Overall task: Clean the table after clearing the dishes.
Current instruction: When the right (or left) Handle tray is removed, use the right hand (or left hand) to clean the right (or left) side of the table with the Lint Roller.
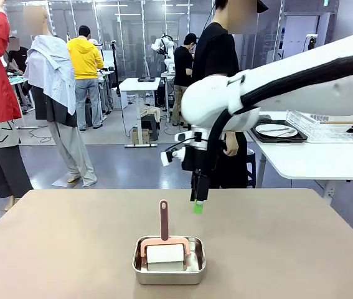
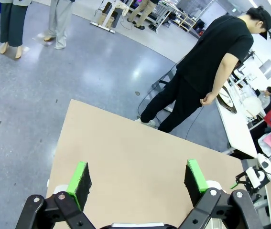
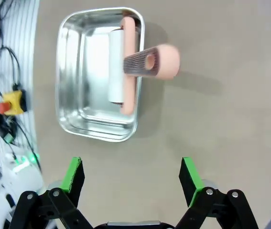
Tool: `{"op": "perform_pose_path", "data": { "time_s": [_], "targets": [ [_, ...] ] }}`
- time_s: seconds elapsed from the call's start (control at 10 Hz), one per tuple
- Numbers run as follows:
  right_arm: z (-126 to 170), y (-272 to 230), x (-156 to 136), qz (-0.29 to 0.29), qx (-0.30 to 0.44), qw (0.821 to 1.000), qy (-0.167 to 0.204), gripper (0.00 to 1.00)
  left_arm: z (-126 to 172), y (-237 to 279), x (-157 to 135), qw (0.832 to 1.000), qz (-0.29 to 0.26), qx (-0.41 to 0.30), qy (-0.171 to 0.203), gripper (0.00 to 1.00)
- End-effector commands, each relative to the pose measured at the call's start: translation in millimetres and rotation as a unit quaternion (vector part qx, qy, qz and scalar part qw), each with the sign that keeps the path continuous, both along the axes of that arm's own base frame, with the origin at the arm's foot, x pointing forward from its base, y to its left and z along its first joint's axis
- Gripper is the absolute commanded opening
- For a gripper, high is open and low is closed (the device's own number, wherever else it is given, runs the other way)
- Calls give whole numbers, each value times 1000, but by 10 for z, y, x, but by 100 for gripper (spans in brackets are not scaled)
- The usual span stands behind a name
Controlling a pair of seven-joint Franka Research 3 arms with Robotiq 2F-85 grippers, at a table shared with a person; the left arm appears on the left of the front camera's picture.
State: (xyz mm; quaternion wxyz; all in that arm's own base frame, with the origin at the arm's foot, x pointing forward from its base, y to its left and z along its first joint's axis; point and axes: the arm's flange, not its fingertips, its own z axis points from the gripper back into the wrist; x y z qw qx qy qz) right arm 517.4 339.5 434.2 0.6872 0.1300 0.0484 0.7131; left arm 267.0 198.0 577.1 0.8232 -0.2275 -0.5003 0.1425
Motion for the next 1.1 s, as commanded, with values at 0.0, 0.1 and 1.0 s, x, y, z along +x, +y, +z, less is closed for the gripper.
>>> {"op": "perform_pose_path", "data": {
  "time_s": [0.0, 0.1, 1.0],
  "targets": [
    [54, 306, 243, 36, -35, 999, -18, 100, 4, -5, -4, 1000, 6, -3, -3, 100],
    [33, 464, 295, 42, -48, 998, -12, 100, 4, -5, -4, 1000, 6, -3, -3, 100],
    [-321, 1003, 246, 9, -59, 997, 57, 100, 4, -5, -4, 1000, 6, -3, -3, 100]
  ]
}}
